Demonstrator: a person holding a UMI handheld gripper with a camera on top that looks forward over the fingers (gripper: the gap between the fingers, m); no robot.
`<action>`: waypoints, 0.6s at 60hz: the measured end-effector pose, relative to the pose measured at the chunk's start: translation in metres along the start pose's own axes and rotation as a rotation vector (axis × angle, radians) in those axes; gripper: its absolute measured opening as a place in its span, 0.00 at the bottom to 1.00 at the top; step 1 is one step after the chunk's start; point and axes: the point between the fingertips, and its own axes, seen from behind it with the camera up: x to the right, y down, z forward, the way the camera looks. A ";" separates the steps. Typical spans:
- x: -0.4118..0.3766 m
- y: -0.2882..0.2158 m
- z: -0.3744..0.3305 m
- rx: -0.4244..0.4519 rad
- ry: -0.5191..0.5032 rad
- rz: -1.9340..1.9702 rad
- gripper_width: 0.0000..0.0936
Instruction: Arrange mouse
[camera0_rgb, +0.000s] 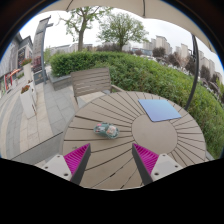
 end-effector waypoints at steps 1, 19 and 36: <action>0.000 0.000 0.006 0.003 0.001 0.000 0.91; 0.000 0.008 0.092 -0.009 0.001 -0.003 0.91; 0.006 -0.013 0.138 -0.027 -0.003 -0.003 0.91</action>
